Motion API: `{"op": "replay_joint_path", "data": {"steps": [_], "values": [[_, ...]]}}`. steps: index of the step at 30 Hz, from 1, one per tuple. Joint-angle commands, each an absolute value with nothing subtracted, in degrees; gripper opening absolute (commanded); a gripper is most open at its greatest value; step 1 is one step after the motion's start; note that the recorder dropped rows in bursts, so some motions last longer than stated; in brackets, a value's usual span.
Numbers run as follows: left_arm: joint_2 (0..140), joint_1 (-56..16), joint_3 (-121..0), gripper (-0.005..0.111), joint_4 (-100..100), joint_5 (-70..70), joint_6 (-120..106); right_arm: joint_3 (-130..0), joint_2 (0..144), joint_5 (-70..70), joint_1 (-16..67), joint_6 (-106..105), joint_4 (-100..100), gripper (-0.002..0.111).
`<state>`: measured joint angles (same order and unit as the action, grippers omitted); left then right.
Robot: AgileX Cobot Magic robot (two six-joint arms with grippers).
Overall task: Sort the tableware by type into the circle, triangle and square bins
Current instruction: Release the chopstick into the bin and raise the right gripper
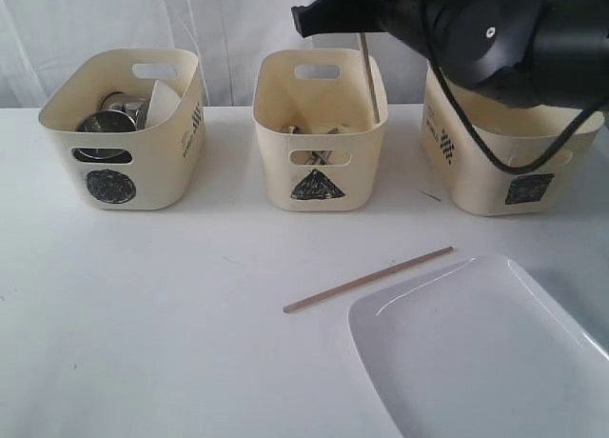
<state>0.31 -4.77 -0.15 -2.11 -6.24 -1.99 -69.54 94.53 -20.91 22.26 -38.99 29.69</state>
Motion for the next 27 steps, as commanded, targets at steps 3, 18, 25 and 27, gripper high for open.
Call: {"op": "replay_joint_path", "data": {"steps": [3,18,25,27], "values": [[0.00,-4.64,0.00,0.052,-2.55,-5.93,-1.67,-71.45,96.48,-22.77,21.64,-35.55,25.41,0.000],[0.00,-4.64,0.00,0.052,-2.55,-5.93,-1.67,-76.92,104.26,-24.06,21.64,-32.70,20.48,0.000],[0.00,-4.64,0.00,0.052,-2.55,-5.93,-1.67,-79.19,107.67,-24.19,21.64,-32.70,20.48,0.000],[0.00,-4.64,0.00,0.052,-2.55,-5.93,-1.67,-79.91,108.63,-24.07,21.38,-32.70,20.48,0.000]]}}
